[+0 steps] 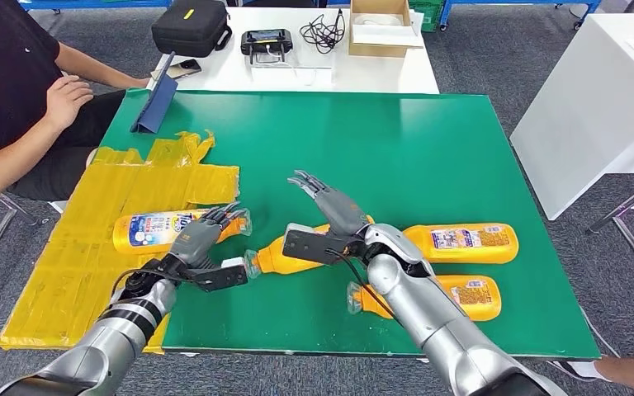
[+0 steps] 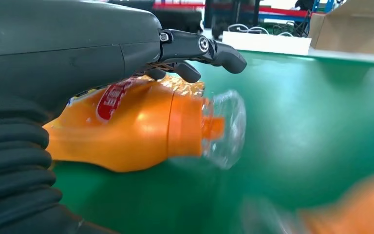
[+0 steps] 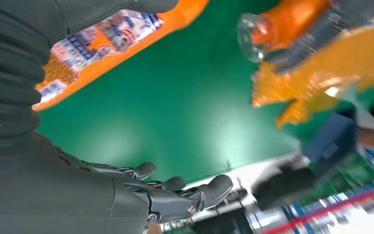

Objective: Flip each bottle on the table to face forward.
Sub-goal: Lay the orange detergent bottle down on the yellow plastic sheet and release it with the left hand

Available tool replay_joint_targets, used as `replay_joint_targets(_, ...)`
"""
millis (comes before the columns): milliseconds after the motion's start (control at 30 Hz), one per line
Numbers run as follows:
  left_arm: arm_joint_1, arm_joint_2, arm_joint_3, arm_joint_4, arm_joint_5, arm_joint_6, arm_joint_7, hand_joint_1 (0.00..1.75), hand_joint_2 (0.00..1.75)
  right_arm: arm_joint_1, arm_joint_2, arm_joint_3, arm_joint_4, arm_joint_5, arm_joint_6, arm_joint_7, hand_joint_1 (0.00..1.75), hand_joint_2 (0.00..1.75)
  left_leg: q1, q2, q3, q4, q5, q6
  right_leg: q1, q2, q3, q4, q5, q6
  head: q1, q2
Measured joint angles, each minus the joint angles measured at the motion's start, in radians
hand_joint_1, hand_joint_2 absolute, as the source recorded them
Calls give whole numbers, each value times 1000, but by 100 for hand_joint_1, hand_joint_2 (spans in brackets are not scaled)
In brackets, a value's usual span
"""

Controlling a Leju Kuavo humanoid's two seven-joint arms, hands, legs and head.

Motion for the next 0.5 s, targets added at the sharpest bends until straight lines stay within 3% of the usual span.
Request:
replay_joint_targets(133,-23,-7,17,-5,239,-131,-63,0,0,-62,37,10,143,20,29,35,0,175,0,0,0,0,0,0,0,0,0,0,0,0,0,0)
replay_joint_targets(300,-42,-33,119,-59,599,-338,-72,0,0,-101,68,34,280,49,84,81,0,175,0,0,0,0,0,0,0,0,0,0,0,0,0,0)
replay_joint_targets(500,-6,-46,222,-154,736,-393,-71,0,0,-123,79,76,352,91,110,83,0,175,0,1,0,0,0,0,0,0,-1,0,0,0,0,0)
